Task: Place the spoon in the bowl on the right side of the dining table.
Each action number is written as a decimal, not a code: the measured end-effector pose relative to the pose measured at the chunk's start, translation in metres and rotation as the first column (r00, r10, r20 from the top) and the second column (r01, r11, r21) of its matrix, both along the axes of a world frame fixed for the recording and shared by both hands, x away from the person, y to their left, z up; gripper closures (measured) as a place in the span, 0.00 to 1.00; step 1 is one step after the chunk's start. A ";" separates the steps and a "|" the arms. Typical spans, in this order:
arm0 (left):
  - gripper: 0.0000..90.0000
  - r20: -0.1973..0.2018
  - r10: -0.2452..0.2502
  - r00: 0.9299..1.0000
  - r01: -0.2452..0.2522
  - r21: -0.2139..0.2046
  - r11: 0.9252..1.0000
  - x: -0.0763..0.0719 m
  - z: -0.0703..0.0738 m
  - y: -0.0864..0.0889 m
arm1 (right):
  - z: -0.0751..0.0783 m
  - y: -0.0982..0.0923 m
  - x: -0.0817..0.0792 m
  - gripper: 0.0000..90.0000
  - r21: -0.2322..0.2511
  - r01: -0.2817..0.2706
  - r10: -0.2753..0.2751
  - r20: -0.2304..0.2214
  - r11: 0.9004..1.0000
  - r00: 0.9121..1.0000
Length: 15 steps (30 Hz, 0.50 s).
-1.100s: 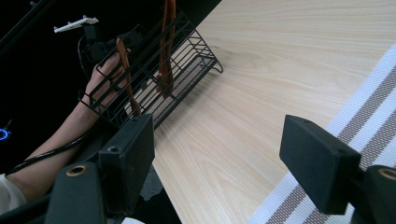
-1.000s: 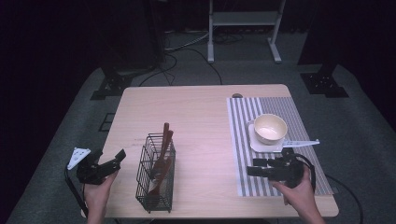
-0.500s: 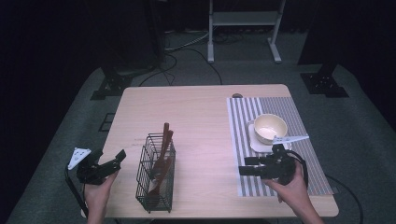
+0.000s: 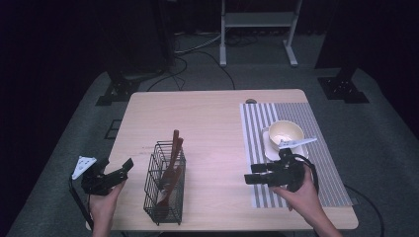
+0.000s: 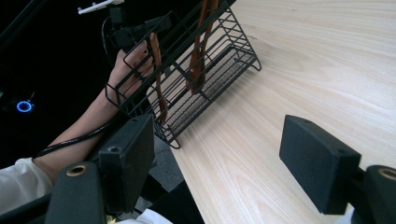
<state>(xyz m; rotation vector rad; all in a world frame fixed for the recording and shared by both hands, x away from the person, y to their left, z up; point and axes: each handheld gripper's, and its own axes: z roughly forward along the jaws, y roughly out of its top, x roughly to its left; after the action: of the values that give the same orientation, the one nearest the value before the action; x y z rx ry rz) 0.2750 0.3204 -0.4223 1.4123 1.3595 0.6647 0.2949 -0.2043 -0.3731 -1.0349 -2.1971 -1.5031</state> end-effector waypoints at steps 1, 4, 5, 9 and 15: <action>0.00 0.000 0.000 1.000 0.000 -0.001 1.000 0.000 0.000 0.000 | 0.000 0.002 0.000 0.28 -0.002 -0.003 0.003 -0.002 1.000 1.000; 0.00 0.000 0.000 1.000 0.000 -0.001 1.000 0.000 0.000 0.000 | 0.002 0.007 0.002 0.28 -0.005 -0.015 0.015 -0.003 1.000 1.000; 0.00 0.000 0.000 1.000 0.000 -0.001 1.000 0.000 0.000 0.000 | 0.002 0.007 0.002 0.28 -0.005 -0.015 0.015 -0.003 1.000 1.000; 0.00 0.001 0.000 1.000 0.000 -0.001 1.000 0.000 0.000 0.000 | 0.006 0.015 0.004 0.28 -0.009 -0.034 0.034 0.002 0.999 0.999; 0.00 0.004 0.001 1.000 -0.001 -0.002 1.000 0.000 0.000 0.000 | 0.009 0.022 0.005 0.28 -0.016 -0.049 0.050 0.004 0.999 0.999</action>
<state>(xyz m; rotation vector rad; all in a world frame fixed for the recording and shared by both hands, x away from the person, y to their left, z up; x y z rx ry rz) 0.2749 0.3206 -0.4221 1.4087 1.3578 0.6664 0.3003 -0.1819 -0.3639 -0.9758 -2.2240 -1.4700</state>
